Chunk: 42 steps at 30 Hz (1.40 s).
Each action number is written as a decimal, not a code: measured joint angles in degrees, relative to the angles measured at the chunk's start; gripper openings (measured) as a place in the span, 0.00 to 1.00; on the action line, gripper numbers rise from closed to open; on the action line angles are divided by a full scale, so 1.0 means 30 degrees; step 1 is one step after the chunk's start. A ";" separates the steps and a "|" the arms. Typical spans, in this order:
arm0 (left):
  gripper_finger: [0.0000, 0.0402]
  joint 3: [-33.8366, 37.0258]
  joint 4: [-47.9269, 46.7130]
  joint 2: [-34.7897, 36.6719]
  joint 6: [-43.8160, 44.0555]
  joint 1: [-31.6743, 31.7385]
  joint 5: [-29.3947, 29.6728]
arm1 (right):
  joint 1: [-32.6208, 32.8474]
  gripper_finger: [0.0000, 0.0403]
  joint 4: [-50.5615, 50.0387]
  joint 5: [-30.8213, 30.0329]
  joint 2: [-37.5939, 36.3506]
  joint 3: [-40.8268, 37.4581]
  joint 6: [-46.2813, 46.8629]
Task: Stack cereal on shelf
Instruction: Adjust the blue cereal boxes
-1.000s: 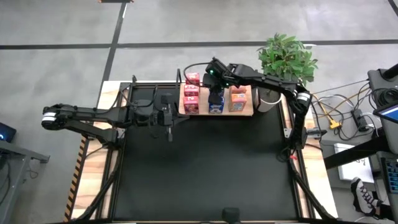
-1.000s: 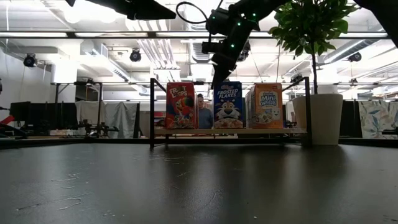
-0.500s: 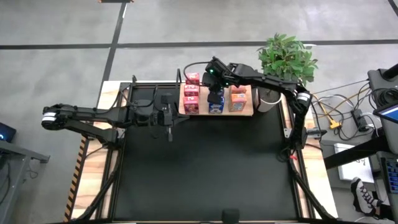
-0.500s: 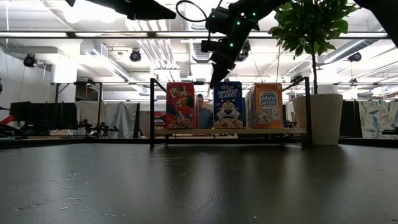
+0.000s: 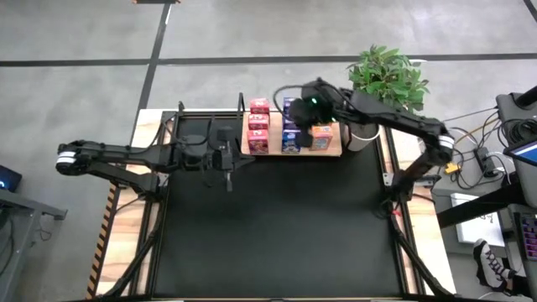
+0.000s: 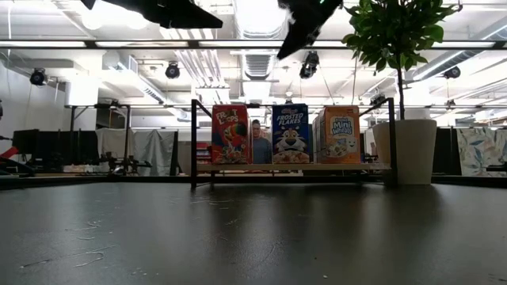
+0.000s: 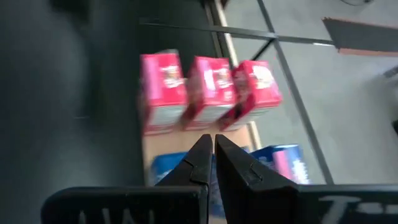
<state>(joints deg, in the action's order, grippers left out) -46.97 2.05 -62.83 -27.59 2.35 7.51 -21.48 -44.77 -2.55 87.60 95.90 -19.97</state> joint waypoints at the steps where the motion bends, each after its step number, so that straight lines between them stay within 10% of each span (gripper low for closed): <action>1: 0.00 0.0048 -0.0001 -0.0015 0.0000 0.0000 0.0000 | 0.0279 0.03 0.0045 0.0000 -0.0487 -0.0450 0.0193; 23: 0.00 -0.3860 0.3564 -0.7176 -0.0959 0.4622 -0.1532 | 0.3578 0.03 0.9049 -0.0168 -0.8920 -1.3211 0.0701; 42: 0.00 -0.7624 0.1177 -1.2050 0.0091 0.7242 -0.4768 | 0.3571 0.03 1.1189 -0.0182 -1.0802 -1.6354 -0.0067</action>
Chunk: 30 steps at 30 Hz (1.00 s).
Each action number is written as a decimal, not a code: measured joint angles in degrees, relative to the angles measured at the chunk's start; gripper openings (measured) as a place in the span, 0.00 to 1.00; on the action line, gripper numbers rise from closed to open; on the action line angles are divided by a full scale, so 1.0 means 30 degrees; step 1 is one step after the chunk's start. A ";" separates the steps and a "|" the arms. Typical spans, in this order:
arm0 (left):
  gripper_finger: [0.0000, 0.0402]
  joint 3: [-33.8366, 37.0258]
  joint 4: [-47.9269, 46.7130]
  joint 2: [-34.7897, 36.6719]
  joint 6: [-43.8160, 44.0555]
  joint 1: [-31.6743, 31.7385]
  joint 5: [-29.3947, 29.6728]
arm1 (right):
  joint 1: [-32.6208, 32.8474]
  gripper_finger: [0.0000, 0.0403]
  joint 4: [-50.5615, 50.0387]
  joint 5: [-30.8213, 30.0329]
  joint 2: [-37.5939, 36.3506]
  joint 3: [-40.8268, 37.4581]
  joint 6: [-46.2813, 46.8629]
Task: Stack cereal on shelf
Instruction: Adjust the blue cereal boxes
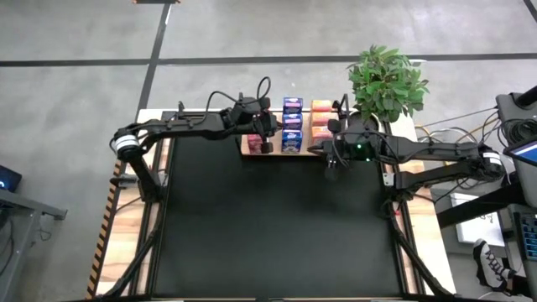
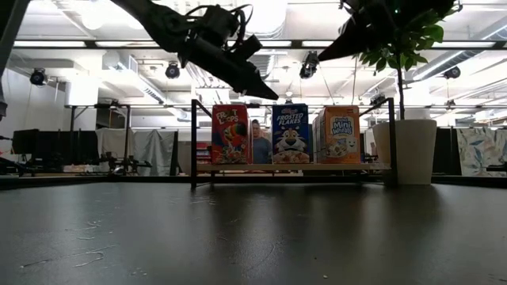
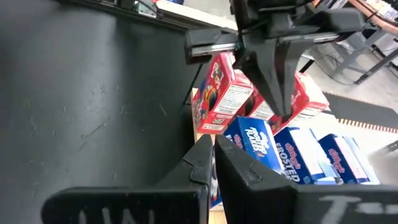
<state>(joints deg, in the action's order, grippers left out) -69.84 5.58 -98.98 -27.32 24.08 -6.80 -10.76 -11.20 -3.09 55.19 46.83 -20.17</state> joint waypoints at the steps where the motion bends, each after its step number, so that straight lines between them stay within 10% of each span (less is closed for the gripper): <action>1: 0.00 0.0000 -0.0046 -0.0009 -0.0011 0.0000 -0.0004 | 0.0000 0.03 0.0024 -0.0005 0.0050 -0.0002 -0.0011; 18: 0.00 -0.0166 -0.1234 0.0973 0.0437 0.0025 0.0051 | -0.0058 0.03 0.2010 -0.0021 0.0676 0.0330 0.1047; 30: 0.00 0.4824 0.2096 0.6410 0.1453 -0.0638 0.0044 | -0.1370 0.02 -0.2055 -0.0503 0.5958 0.6599 0.0774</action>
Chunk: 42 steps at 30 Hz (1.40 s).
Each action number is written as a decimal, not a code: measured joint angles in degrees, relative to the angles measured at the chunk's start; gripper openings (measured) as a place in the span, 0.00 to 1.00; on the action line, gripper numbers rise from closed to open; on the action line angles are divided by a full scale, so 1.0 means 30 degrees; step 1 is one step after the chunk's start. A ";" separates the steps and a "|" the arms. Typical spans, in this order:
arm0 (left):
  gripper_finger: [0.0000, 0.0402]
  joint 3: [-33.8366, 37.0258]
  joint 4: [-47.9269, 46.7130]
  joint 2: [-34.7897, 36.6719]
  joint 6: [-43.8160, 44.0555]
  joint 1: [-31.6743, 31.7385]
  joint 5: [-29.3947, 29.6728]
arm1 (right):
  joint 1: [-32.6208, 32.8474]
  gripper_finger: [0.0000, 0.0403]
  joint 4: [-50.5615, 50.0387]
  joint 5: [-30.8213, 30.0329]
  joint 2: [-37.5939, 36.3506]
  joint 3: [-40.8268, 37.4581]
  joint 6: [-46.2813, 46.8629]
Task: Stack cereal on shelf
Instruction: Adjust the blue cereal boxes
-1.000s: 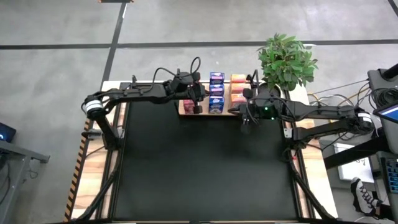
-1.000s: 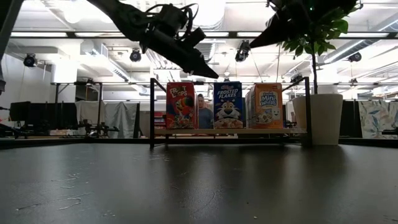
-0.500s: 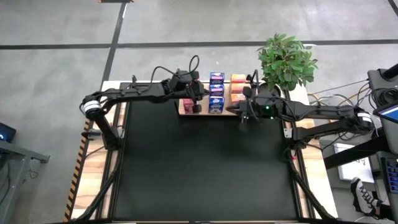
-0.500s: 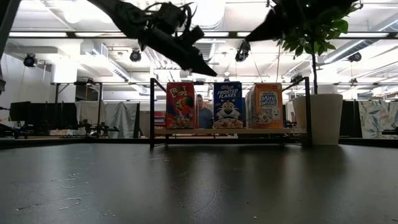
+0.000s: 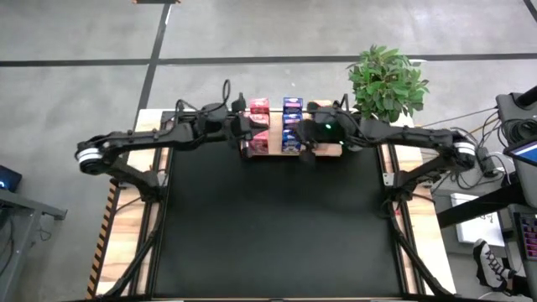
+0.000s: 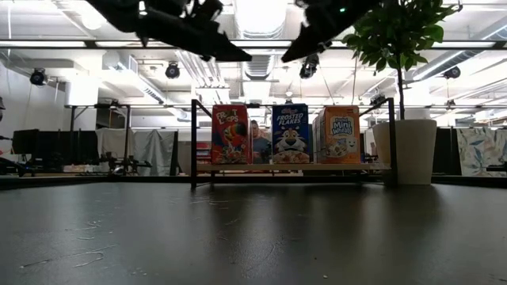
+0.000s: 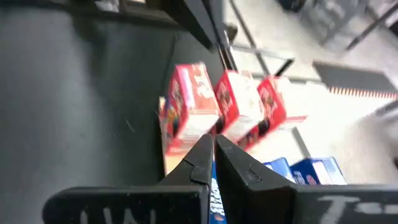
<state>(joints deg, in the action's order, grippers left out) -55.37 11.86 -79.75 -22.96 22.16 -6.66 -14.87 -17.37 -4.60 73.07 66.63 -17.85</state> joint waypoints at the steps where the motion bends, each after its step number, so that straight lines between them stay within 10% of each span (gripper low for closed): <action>1: 0.00 0.0465 0.0438 0.0350 0.0001 -0.0059 -0.0014 | -0.0192 0.02 -0.0594 0.0006 0.0495 0.0638 -0.0056; 17: 0.00 0.3397 0.2691 0.3056 -0.0247 -0.0076 0.0010 | -0.3302 0.02 -0.5709 0.0010 0.7040 0.6678 -0.1707; 42: 0.00 0.3511 0.2607 0.3083 -0.0597 0.0201 0.0069 | -0.3971 0.02 -0.5445 -0.0167 0.7504 0.6666 -0.1202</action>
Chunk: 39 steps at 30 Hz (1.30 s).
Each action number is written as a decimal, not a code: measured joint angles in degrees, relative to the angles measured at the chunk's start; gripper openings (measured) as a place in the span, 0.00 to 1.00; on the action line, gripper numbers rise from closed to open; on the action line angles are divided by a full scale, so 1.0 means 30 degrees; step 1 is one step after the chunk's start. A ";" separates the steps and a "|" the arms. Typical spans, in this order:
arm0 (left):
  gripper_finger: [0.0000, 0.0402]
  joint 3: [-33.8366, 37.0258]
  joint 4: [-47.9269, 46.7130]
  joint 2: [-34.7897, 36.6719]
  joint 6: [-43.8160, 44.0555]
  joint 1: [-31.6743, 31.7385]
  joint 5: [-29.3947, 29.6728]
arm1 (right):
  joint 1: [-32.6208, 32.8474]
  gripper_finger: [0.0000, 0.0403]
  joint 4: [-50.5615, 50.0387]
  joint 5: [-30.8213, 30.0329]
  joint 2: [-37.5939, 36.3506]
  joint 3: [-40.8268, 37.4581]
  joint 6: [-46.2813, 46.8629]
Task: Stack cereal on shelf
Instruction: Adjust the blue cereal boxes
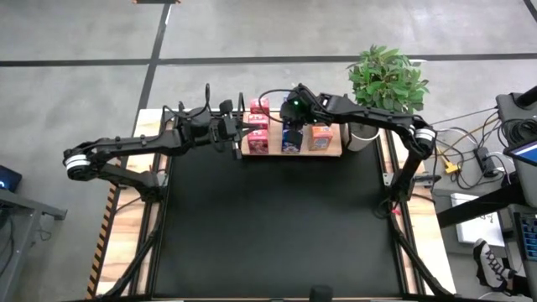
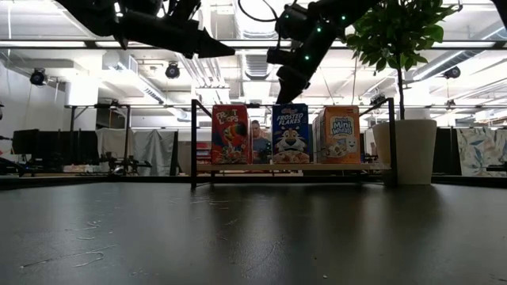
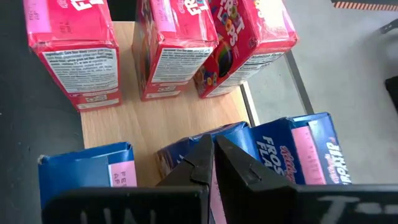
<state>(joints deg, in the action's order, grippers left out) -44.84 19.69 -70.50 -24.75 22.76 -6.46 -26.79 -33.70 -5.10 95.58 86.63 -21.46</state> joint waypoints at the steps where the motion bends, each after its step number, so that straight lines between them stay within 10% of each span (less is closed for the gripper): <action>1: 0.00 0.0000 -0.0001 0.0000 0.0000 0.0000 0.0007 | -0.0006 0.02 0.0050 -0.0001 0.0036 0.0000 0.0062; 39: 0.00 0.0000 -0.0103 -0.0007 0.0007 -0.0022 -0.0007 | 0.1348 0.02 -0.3230 -0.0821 -0.0837 0.2293 0.0664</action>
<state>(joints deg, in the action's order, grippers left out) -44.84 19.38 -70.52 -24.73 22.70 -6.48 -22.74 -43.39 -7.56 93.07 93.51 -19.46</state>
